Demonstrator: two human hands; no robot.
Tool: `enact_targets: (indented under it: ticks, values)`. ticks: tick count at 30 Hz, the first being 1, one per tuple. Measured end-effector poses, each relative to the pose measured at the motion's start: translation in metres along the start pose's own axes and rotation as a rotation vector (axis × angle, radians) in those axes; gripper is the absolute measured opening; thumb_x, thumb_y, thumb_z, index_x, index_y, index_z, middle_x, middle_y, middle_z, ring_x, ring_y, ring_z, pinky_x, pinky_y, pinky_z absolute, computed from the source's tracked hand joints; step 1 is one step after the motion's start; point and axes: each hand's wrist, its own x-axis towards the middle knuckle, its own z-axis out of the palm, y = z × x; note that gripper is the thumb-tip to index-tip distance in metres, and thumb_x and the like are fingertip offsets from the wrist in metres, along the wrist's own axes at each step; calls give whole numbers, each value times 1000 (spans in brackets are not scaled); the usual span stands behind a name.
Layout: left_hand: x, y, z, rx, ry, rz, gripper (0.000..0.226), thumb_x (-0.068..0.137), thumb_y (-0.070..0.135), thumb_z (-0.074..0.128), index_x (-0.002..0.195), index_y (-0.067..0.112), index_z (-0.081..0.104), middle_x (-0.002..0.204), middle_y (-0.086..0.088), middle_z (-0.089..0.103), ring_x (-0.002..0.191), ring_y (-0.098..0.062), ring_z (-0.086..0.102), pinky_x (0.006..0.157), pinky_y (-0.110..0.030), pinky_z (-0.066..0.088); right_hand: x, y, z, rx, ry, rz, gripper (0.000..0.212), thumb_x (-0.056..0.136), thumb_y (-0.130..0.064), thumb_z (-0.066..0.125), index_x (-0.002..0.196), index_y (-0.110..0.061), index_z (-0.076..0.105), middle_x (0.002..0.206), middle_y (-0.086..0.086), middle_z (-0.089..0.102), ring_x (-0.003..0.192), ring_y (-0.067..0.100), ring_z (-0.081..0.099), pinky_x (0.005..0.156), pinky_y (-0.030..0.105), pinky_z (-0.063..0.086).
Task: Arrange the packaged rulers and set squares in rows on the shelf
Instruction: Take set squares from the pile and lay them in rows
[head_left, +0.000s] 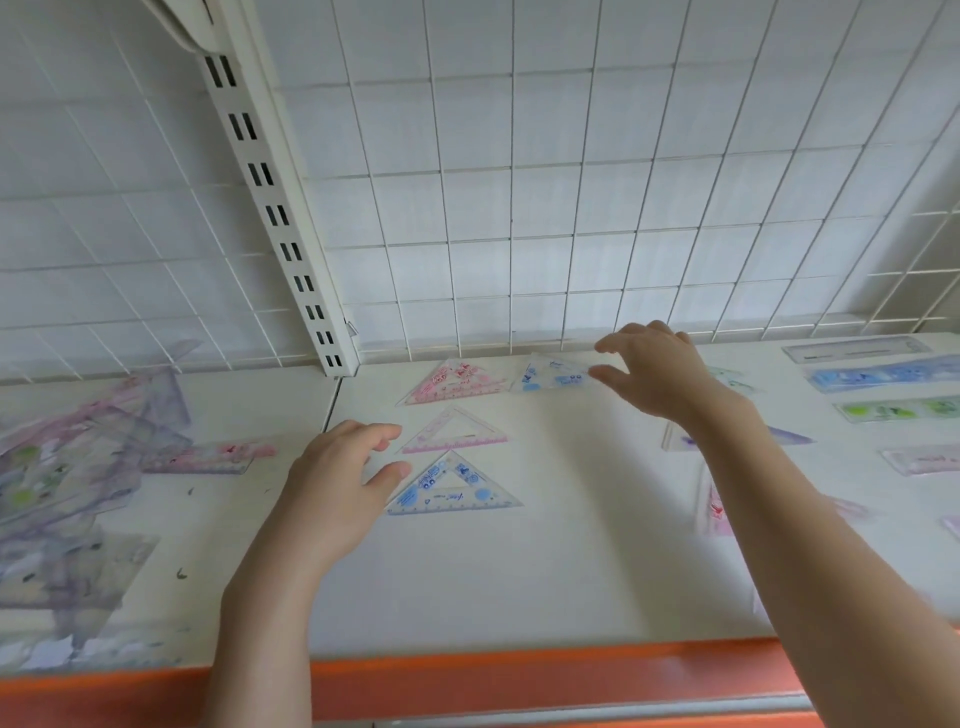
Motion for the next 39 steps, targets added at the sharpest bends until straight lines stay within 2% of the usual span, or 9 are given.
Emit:
enact_targets:
  ticks: [9, 15, 25, 29, 39]
  values:
    - [-6, -9, -5, 4, -2, 84, 31, 89, 25, 61, 119, 17, 62, 114, 3, 59, 103, -19, 54, 91, -34, 42, -48, -30, 4, 184, 96, 45, 38, 94, -34, 52, 126, -15, 57, 123, 6, 59, 116, 28, 47, 98, 38, 37]
    - [-28, -14, -8, 25, 25, 32, 32, 88, 26, 61, 118, 15, 62, 115, 0, 59, 106, -24, 53, 93, -40, 43, -70, -69, 11, 244, 84, -60, 39, 94, -37, 52, 127, -17, 56, 130, 2, 56, 121, 24, 45, 99, 36, 36]
    - [-78, -29, -17, 68, 103, -84, 37, 88, 37, 55, 117, 15, 63, 113, -2, 60, 106, -25, 52, 94, -38, 42, -99, -116, 15, 351, 33, -260, 35, 92, -33, 56, 123, -17, 60, 122, 2, 59, 110, 26, 51, 93, 37, 40]
    - [-85, -44, -29, 101, 119, -101, 36, 90, 33, 58, 121, 16, 60, 118, -1, 57, 112, -24, 49, 97, -36, 39, -102, -144, 20, 371, 2, -311, 33, 90, -30, 59, 119, -16, 63, 119, 3, 61, 108, 29, 53, 92, 41, 43]
    - [-71, -129, -99, 164, 158, -118, 37, 90, 33, 57, 123, 17, 59, 122, 1, 55, 116, -21, 48, 97, -34, 39, -72, -261, 25, 352, -12, -384, 38, 93, -36, 54, 126, -19, 57, 123, 1, 57, 111, 24, 48, 95, 37, 39]
